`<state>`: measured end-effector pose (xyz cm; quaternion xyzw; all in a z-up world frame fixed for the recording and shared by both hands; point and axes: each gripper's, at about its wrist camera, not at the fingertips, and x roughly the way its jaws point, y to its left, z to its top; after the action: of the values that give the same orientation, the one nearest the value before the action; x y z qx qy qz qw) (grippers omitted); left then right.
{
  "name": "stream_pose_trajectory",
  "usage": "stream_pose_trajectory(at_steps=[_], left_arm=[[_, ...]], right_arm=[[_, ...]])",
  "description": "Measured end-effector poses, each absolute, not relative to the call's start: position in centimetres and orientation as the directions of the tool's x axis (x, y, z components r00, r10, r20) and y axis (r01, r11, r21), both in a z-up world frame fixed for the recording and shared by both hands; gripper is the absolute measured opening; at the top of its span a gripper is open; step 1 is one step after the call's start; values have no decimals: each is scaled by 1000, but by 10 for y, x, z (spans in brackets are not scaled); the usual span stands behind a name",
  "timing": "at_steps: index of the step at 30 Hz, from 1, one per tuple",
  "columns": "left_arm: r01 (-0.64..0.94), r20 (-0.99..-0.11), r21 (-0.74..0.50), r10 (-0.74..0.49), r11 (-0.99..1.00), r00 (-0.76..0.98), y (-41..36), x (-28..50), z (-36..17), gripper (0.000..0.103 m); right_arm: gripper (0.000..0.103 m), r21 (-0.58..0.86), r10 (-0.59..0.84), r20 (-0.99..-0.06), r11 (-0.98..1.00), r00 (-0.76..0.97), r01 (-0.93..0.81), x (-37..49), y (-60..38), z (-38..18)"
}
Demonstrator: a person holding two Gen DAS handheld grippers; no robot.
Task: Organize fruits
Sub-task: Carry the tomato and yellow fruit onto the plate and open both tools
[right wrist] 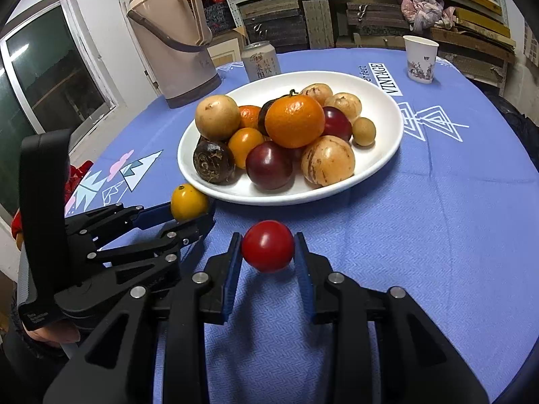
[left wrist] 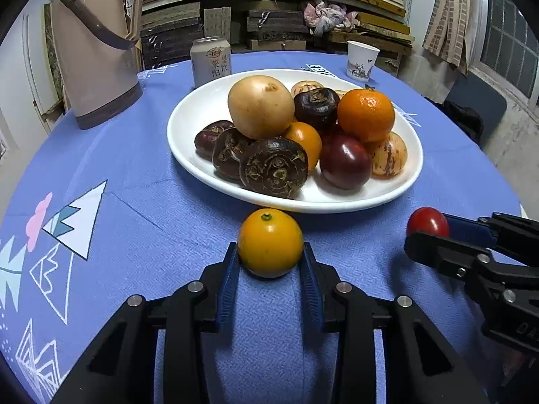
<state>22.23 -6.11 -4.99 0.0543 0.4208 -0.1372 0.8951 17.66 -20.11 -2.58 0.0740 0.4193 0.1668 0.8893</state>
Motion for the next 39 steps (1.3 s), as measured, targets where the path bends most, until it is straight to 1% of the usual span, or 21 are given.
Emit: stream_pose_trajectory(at_steps=[11,16,20,23,29,32,39], left_arm=[[343,-706,32,-222,939,672,-63,200,-30,37],[344,-706,24,-228,939,671,-64,199,-29,37],[336,-703,11,-232,942,672,-63,200,-22,37],[337,-691,16,-233,941,685,-62,197,-14,37],[347,-702,34,-225,937,676,-67,197,-4,37],[338,-699,22,-227,941,678,-65,201,4,37],[318,-693,35,-206,947,691,-74,213,22,37]], right_arm=[[31,269,349,-718,937,602,-222,177,-203,-26],[31,281,364,-700,931,614,-232,175,-204,-22],[31,317,401,-677,916,618,-247,174,-206,-18],[31,317,400,-659,916,637,-247,172,-208,-15],[31,330,391,-632,917,669,-224,170,-212,-3],[31,311,378,-617,923,690,-227,168,-212,11],[31,235,325,-623,945,712,-226,191,-215,43]])
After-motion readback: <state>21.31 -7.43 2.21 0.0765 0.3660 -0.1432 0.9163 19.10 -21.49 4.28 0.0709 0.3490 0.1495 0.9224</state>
